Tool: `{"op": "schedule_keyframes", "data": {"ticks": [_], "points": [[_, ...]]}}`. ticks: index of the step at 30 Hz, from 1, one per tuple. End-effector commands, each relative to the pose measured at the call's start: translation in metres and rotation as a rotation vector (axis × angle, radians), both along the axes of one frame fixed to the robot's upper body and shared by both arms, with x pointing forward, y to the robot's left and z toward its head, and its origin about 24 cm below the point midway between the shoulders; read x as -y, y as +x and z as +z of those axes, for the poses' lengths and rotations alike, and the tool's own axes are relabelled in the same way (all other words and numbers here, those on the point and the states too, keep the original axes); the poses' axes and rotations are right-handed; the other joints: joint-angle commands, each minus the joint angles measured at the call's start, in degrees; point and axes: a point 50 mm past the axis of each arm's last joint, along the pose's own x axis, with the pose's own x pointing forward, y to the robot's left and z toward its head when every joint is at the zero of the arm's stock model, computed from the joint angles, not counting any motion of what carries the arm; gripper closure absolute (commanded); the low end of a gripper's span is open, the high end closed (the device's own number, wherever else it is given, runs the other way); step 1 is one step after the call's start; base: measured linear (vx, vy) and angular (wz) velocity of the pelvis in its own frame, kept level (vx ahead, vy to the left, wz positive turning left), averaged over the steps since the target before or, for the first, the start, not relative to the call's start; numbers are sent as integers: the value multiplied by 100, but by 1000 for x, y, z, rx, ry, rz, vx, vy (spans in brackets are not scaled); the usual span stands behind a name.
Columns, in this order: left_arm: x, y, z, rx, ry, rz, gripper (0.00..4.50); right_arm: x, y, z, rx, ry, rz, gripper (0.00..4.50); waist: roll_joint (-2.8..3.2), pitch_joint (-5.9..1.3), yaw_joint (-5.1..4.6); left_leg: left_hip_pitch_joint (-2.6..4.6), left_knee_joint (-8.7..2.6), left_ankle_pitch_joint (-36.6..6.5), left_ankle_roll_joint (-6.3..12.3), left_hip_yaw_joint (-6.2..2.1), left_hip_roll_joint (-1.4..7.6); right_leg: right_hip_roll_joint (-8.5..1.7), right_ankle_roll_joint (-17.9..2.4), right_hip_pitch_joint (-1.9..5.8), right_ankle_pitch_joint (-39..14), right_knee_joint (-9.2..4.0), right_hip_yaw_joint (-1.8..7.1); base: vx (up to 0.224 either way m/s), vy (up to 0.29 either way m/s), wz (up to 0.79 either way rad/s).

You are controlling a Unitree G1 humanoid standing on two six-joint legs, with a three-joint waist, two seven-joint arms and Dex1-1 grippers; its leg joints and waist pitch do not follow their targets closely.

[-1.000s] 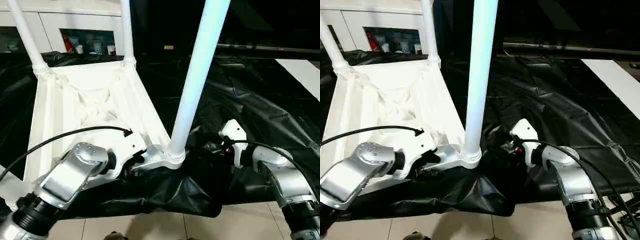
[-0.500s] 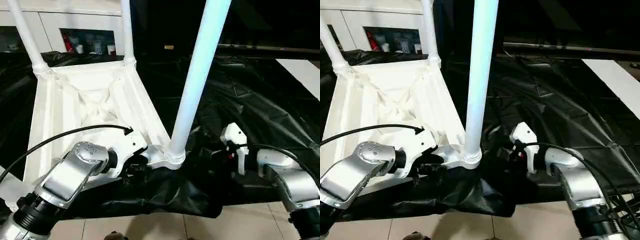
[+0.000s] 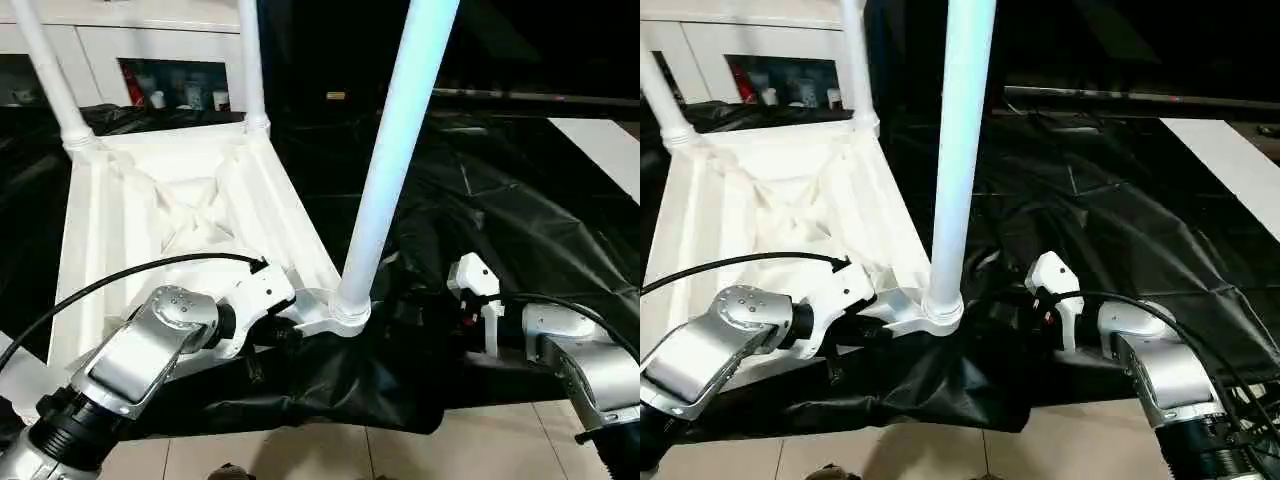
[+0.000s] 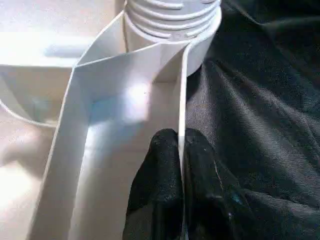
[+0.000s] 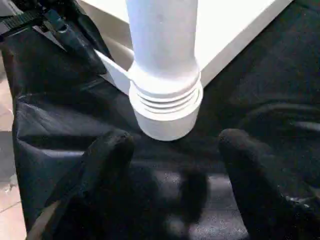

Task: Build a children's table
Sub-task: Rotate table base, then rotate leg to tighten

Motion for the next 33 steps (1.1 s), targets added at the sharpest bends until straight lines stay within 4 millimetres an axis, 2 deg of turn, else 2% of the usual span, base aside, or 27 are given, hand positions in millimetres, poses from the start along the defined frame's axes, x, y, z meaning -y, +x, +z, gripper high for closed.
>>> {"op": "schedule_keyframes", "data": {"ticks": [1,2,3,4,5,6,7,8,10,11,12,14,15,16,17,18,19,21,22,23,25,26,29,30,31,32,33], "points": [[2,3,0,19,0,-21,446,3,3,3,16,-13,-3,133,16,-372,15,61,-385,-1779,66,-36,97,-309,-489,232,-2736,-595,251,0,0,0],[7,13,3,85,11,-92,446,4,9,3,50,-24,-43,133,19,-374,18,60,-390,-1760,56,-37,107,-311,-510,235,-2692,-583,254,0,0,0],[7,13,3,85,11,-92,446,4,9,3,50,-24,-43,133,16,-356,24,53,-395,-1751,88,-41,91,-309,-461,220,-2789,-638,245,0,0,0],[9,19,3,120,31,-124,446,4,13,3,69,-29,-72,133,36,-376,34,101,-380,-1813,38,-30,93,-303,-486,193,-2742,-621,246,0,0,0],[11,24,2,151,61,-155,446,4,16,3,84,-31,-94,133,27,-360,30,107,-377,-1872,37,-21,84,-292,-451,175,-2820,-645,242,0,0,0],[11,27,1,166,80,-175,446,4,19,3,98,-34,-115,133,57,-366,43,130,-372,-1933,8,-29,72,-310,-408,177,-2969,-666,232,0,0,0],[12,31,0,184,102,-200,446,4,23,3,113,-37,-155,133,42,-365,43,110,-376,-1962,-26,-40,72,-320,-360,195,-3062,-666,221,0,0,0],[13,33,0,195,111,-211,446,4,26,3,121,-38,-175,133,68,-363,47,115,-379,-1985,-50,-46,70,-322,-326,194,-3128,-676,213,0,0,0],[14,38,-1,221,134,-226,446,4,30,3,137,-39,-209,133,72,-360,58,142,-376,-2115,-99,-52,78,-335,-285,176,-3270,-702,194,0,0,0],[15,41,-2,235,147,-240,446,4,32,3,148,-41,-219,133,113,-366,66,159,-376,-2169,-115,-60,81,-339,-304,175,-3266,-698,187,0,0,0],[15,41,-2,235,147,-240,446,4,32,3,148,-41,-219,133,94,-362,58,160,-377,-2214,-112,-57,83,-334,-298,169,-3283,-721,181,0,0,0],[19,50,-3,292,171,-270,446,1,36,6,173,-29,-236,133,92,-383,72,138,-398,-2207,-113,-76,93,-344,-332,214,-3095,-689,169,0,0,0],[20,51,-3,299,171,-274,446,0,37,7,177,-27,-238,133,143,-385,72,144,-407,-2240,-117,-78,102,-345,-374,211,-2984,-687,174,0,0,0],[21,54,-3,311,166,-277,446,-2,39,8,182,-21,-239,133,137,-398,60,103,-424,-2226,-135,-97,116,-359,-426,265,-2852,-637,170,0,0,0],[21,55,-3,310,166,-276,446,-2,39,8,183,-20,-238,133,135,-386,63,98,-424,-2216,-107,-87,104,-352,-410,256,-2890,-664,166,0,0,0],[21,59,-3,305,153,-267,446,-7,41,9,186,-10,-229,133,172,-387,79,156,-409,-2259,-106,-70,103,-357,-444,209,-2903,-675,180,0,0,0],[21,60,-4,291,133,-253,446,-9,41,10,182,-1,-219,133,158,-387,73,173,-402,-2313,-99,-63,103,-367,-490,210,-2928,-689,175,0,0,0],[23,60,-3,227,62,-216,446,-14,39,11,185,24,-185,133,141,-395,78,122,-415,-2213,-85,-71,116,-392,-560,260,-2840,-654,178,0,0,0],[25,58,-3,185,9,-213,446,-18,37,11,177,42,-149,133,151,-403,87,121,-416,-2177,-78,-73,123,-394,-585,258,-2784,-643,183,0,0,0],[27,56,-2,143,-47,-214,446,-21,33,12,167,60,-111,133,134,-404,83,121,-420,-2120,-52,-56,129,-390,-659,261,-2639,-629,198,0,0,0],[30,52,-2,86,-119,-244,446,-24,29,9,144,68,-63,133,150,-425,105,77,-434,-1865,-8,-59,150,-389,-816,294,-2134,-552,230,0,0,0],[30,51,-2,74,-129,-255,450,-24,29,8,139,64,-58,105,153,-432,103,90,-432,-1833,0,-48,154,-379,-869,286,-2002,-541,237,0,0,0],[30,51,-4,67,-125,-278,450,-21,33,5,149,37,-78,84,142,-446,121,105,-400,-1566,57,0,143,-370,-1071,276,-1574,-485,270,34,-4,3],[30,52,-5,66,-127,-276,450,-21,34,4,159,32,-83,69,142,-466,137,84,-386,-1409,75,2,143,-377,-1121,303,-1405,-448,276,53,-10,4],[30,52,-4,66,-129,-276,450,-22,37,3,173,24,-94,58,196,-473,142,82,-379,-1343,74,4,142,-375,-1152,298,-1302,-428,280,0,0,0],[30,52,-4,67,-129,-276,450,-22,37,2,176,22,-97,53,161,-468,132,60,-373,-1269,92,17,130,-361,-1178,307,-1187,-421,279,0,0,0],[31,53,-4,64,-135,-277,450,-23,39,0,189,14,-105,53,163,-478,139,48,-368,-1211,115,18,125,-372,-1177,327,-1187,-407,277,0,0,0]]}}
